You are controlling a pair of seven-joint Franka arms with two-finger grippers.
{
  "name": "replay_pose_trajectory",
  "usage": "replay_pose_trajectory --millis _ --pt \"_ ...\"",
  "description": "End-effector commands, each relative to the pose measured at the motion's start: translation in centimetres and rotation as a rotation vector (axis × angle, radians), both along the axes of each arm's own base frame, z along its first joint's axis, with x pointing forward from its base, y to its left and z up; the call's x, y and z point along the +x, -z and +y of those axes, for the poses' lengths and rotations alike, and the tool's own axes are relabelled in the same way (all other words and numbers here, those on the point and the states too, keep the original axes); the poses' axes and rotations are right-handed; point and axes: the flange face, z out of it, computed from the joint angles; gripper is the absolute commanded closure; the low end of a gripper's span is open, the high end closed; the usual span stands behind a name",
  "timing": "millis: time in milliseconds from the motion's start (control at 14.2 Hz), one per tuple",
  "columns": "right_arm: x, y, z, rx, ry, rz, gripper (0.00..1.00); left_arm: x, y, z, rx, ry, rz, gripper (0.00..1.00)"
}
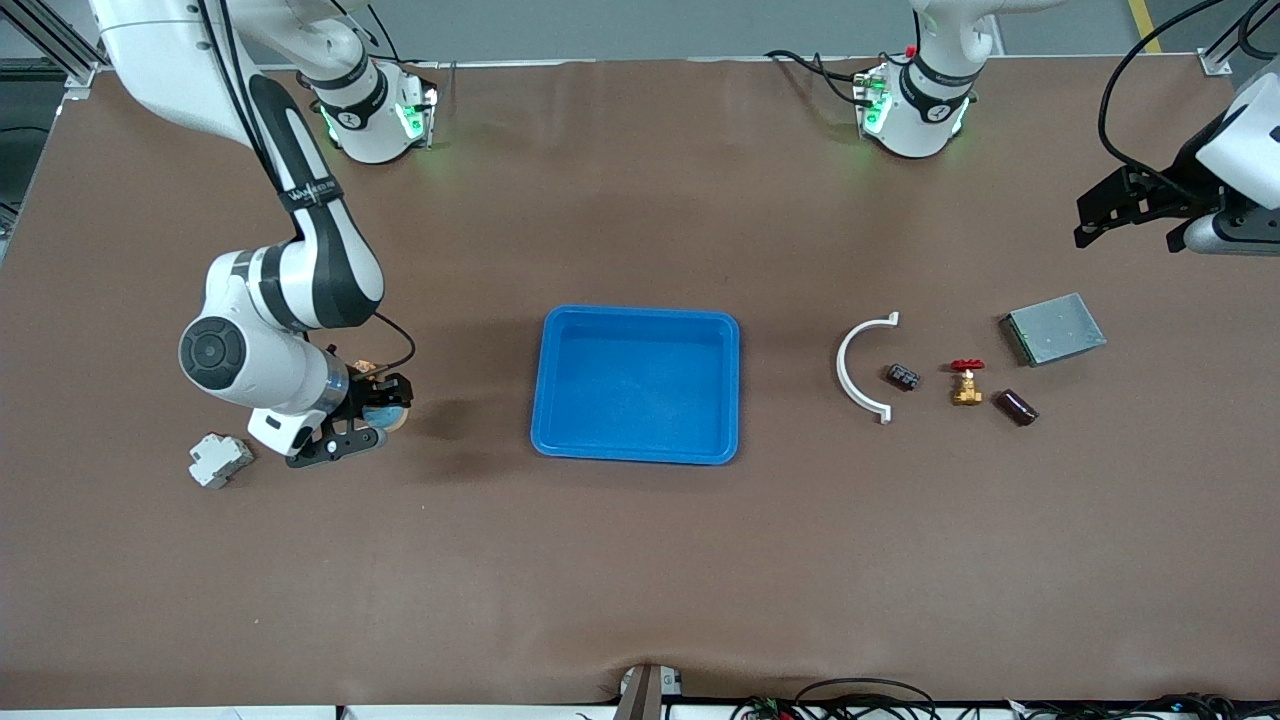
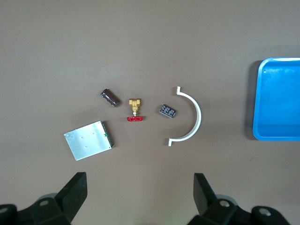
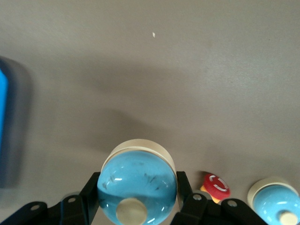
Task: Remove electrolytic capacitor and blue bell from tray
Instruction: 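Lower the bell beside the first bell and open the right gripper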
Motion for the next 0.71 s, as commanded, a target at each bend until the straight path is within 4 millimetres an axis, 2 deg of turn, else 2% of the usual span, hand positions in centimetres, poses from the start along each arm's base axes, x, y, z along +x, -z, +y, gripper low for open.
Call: replay_pose_trajectory --millis 0,283,636 --pt "-1.1 1.0 -1.0 -0.001 -0.039 -0.015 1.0 -1.2 -0.8 -0.1 -0.001 0.001 -0.011 0.0" --pt "-1.3 4.2 -1.1 -0.012 -0.038 0.011 1.0 -1.3 -0.8 -0.1 0.0 0.001 -0.007 0.0" --pt "-1.4 6.7 -1.1 -0.02 -0.037 0.021 1.0 -1.3 -0.8 -0.1 0.0 -0.001 -0.005 0.0"
